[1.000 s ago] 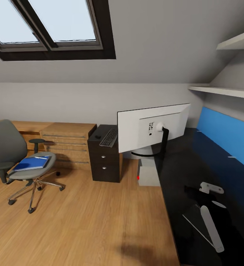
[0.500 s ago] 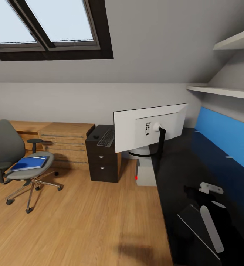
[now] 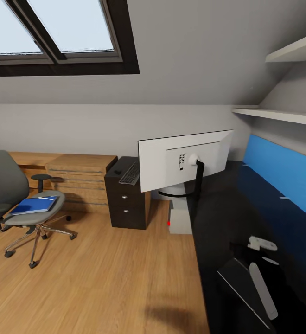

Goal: In the bedroom, organize the workspace by keeping the computer under the desk, ensuring the monitor is on the desk, placing the keyboard on the desk next to the monitor, placing the mouse on the desk next to the keyboard, moving the folder from the swivel chair onto the desk next to the mouse, stacking the notebook on top of the folder with the pen on top of the notebook, and positioning the swivel chair next to the desk.

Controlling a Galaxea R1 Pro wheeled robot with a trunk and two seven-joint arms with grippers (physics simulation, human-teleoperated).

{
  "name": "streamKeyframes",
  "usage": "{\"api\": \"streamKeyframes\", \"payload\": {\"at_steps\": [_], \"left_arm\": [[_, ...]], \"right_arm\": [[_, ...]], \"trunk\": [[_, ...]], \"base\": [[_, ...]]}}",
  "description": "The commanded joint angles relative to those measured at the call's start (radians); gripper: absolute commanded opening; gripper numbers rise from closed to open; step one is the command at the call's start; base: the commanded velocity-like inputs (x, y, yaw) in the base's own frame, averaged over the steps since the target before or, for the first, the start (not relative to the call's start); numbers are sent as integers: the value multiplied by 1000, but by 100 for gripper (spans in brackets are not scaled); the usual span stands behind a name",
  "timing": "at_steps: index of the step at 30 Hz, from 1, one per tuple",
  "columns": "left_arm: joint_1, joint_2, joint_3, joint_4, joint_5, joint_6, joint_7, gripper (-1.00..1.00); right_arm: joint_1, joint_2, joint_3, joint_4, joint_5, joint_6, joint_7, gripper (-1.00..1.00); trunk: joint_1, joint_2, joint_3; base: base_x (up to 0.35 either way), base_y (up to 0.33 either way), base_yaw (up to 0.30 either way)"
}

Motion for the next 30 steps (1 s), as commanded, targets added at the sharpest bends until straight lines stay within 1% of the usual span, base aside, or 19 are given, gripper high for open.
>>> {"api": "streamKeyframes", "payload": {"at_steps": [1,8,16,23,28,30], "left_arm": [[-1,0,-4,0,4,-3,6,100],[-1,0,-4,0,4,-3,6,100],[-1,0,-5,0,4,-3,6,100],[-1,0,-5,0,4,-3,6,100],[-1,0,-5,0,4,-3,6,100],[-1,0,-5,0,4,-3,6,100]], "right_arm": [[-1,-1,1,11,-10,2,-8,100],[-1,-5,2,56,-7,-2,-7,100],[-1,-8,6,67,11,-4,-6,100],[-4,-9,23,69,16,-3,4,100],[-12,-9,30,82,24,-3,17,100],[-28,-9,32,98,34,-3,21,100]], "trunk": [[0,-1,-1],[0,-1,-1],[0,-1,-1],[0,-1,-1],[0,-1,-1],[0,-1,-1]], "base": [[3,-12,0],[1,-5,0],[0,-1,0],[0,0,0],[0,0,0],[0,0,0]]}}
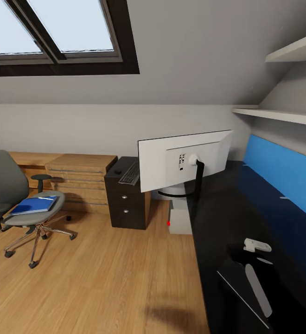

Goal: In the bedroom, organize the workspace by keeping the computer under the desk, ensuring the monitor is on the desk, placing the keyboard on the desk next to the monitor, placing the mouse on the desk next to the keyboard, moving the folder from the swivel chair onto the desk next to the mouse, stacking the notebook on top of the folder with the pen on top of the notebook, and positioning the swivel chair next to the desk.

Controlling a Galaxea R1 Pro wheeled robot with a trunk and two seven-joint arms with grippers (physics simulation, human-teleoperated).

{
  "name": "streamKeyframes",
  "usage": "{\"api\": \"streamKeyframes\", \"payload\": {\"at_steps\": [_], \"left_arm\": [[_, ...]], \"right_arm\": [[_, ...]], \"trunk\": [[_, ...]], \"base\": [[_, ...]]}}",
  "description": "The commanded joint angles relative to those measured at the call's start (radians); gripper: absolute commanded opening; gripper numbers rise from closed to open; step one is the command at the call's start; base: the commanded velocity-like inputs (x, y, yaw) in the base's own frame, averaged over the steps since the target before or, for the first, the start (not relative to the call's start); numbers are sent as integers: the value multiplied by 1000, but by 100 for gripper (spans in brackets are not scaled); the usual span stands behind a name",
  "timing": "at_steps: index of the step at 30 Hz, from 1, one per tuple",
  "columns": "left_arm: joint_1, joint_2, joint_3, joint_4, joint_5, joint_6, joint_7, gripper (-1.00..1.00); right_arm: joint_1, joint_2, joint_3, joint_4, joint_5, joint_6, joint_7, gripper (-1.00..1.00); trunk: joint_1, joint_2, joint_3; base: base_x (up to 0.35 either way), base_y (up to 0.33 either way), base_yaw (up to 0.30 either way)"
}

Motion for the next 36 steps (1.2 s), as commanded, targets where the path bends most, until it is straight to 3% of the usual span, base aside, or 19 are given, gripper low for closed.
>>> {"api": "streamKeyframes", "payload": {"at_steps": [1,5,6,7,12,16,36], "left_arm": [[-1,0,-4,0,4,-3,6,100],[-1,1,-4,0,4,-3,6,100],[-1,1,-4,0,4,-3,6,100],[-1,1,-4,0,4,-3,6,100],[-1,1,-4,0,4,-3,6,100],[-1,1,-4,0,4,-3,6,100],[-1,1,-2,0,4,-3,6,100]], "right_arm": [[-25,0,2,15,-3,3,-7,100],[-120,0,4,111,12,3,-4,100],[-163,0,5,165,18,2,-3,100],[-248,1,14,296,31,-23,8,100],[-323,3,56,509,43,-112,31,100],[-337,4,66,604,43,-126,37,100],[-340,3,68,632,43,-68,37,100]], "trunk": [[0,-1,-1],[0,-1,-1],[0,-1,-1],[0,-1,-1],[0,-1,-1],[0,-1,-1],[0,-1,-1]], "base": [[0,0,0],[0,0,0],[0,0,0],[0,0,0],[0,0,0],[0,0,0],[0,0,0]]}}
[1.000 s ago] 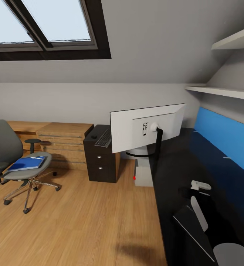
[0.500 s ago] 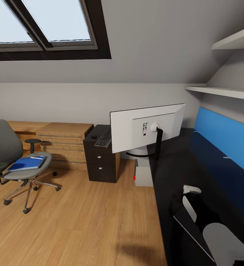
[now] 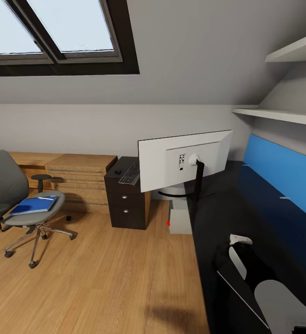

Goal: In the bedroom, organize the workspace by keeping the computer under the desk, ensuring the monitor is on the desk, placing the keyboard on the desk next to the monitor, placing the mouse on the desk next to the keyboard, moving the folder from the swivel chair onto the desk next to the mouse, stacking the notebook on top of the folder with the pen on top of the notebook, and positioning the swivel chair next to the desk.

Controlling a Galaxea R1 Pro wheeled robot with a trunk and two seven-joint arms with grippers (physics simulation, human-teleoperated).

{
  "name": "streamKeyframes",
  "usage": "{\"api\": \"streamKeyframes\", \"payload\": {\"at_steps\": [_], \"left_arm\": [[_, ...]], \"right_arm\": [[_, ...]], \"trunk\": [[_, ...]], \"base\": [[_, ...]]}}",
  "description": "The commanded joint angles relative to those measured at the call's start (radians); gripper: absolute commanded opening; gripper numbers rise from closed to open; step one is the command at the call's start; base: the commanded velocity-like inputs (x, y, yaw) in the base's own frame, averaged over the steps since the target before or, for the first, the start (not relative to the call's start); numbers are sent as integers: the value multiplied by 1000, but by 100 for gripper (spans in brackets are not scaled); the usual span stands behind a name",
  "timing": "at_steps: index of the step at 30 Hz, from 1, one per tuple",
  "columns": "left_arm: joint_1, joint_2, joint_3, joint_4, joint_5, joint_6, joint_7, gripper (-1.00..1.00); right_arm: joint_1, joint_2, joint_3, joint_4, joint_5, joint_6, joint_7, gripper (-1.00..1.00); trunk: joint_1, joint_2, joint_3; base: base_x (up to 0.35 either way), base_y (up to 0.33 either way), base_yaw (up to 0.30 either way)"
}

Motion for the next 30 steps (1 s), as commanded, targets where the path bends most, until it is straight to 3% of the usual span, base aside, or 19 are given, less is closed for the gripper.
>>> {"api": "streamKeyframes", "payload": {"at_steps": [1,11,30], "left_arm": [[-1,0,-2,0,4,-3,6,100],[-1,0,19,0,4,-3,6,100],[-1,0,22,0,4,-3,6,100]], "right_arm": [[0,0,1,-1,-11,10,-6,100],[0,0,0,-2,-11,32,-4,100],[0,0,-1,-1,-12,34,-3,100]], "trunk": [[0,-1,-1],[0,-1,-1],[0,-1,-1]], "base": [[0,0,0],[-15,-5,0],[-151,-42,0]]}}
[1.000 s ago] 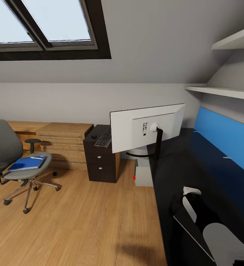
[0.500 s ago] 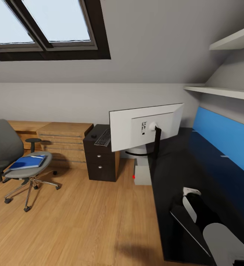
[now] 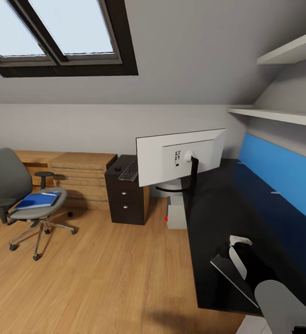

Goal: In the bedroom, organize the workspace by keeping the computer under the desk, ensuring the monitor is on the desk, placing the keyboard on the desk next to the monitor, placing the mouse on the desk next to the keyboard, moving the folder from the swivel chair onto the desk next to the mouse, stacking the notebook on top of the folder with the pen on top of the notebook, and positioning the swivel chair next to the desk.

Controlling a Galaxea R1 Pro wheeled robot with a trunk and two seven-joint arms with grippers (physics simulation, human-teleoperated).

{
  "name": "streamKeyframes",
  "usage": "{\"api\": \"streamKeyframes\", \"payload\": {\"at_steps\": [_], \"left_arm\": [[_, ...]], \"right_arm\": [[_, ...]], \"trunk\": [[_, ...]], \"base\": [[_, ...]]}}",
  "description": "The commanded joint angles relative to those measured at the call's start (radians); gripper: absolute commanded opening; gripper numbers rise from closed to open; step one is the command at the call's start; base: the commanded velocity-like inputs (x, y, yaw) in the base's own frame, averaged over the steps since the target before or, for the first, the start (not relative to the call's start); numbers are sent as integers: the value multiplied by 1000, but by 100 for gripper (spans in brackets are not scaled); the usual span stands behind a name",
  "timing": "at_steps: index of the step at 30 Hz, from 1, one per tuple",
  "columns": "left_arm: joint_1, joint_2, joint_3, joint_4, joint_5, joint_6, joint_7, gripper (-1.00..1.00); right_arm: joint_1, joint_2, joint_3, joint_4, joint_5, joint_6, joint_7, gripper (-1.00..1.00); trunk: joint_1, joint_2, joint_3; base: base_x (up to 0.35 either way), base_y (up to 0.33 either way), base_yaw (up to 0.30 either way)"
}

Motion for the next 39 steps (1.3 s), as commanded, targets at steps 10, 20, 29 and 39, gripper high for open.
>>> {"api": "streamKeyframes", "payload": {"at_steps": [10,20,29,39], "left_arm": [[0,0,-2,0,4,-3,3,100],[0,0,-2,0,4,-3,3,100],[0,0,-2,0,4,-3,3,100],[0,0,-2,-1,4,-3,3,100]], "right_arm": [[0,0,0,-2,-11,3,-7,100],[0,-2,0,-2,-11,3,-2,100],[0,-2,0,-3,-11,3,2,100],[0,-2,1,-5,-11,0,2,100]], "trunk": [[0,-1,-1],[0,-1,-1],[0,-1,-1],[0,-1,-1]], "base": [[-137,-1,0],[-160,-53,0],[-56,-33,0],[-47,-48,0]]}}
